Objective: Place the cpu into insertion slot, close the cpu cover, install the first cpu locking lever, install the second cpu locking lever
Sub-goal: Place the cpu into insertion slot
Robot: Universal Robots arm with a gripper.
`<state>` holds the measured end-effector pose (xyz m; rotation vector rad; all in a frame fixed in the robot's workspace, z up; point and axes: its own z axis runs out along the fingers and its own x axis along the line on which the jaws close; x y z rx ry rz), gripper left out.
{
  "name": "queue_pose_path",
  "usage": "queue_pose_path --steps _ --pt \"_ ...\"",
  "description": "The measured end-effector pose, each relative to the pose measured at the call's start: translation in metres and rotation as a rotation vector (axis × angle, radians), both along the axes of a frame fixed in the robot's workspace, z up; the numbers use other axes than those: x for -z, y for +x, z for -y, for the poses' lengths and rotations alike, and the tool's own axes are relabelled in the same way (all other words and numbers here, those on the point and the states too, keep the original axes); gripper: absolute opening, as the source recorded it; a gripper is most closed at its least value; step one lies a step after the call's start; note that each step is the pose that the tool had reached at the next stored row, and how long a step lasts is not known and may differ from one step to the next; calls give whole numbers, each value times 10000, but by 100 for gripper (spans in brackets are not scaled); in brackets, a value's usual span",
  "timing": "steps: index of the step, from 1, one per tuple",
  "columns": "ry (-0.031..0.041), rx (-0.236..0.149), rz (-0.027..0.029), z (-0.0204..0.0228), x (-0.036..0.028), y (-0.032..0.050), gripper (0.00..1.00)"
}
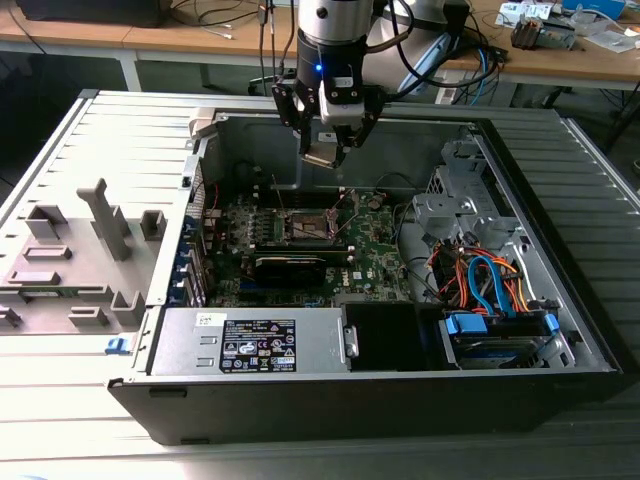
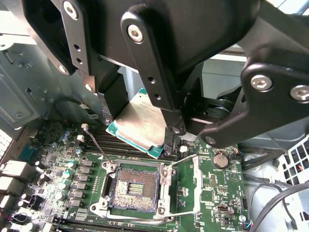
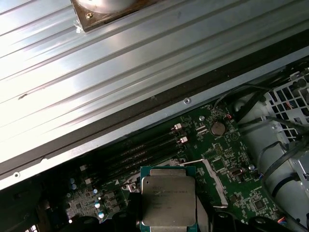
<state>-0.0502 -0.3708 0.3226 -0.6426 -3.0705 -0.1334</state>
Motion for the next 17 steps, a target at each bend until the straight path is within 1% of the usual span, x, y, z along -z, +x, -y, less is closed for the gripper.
queue_pose_path --steps 17 --pt "-1 96 0 0 1 0 54"
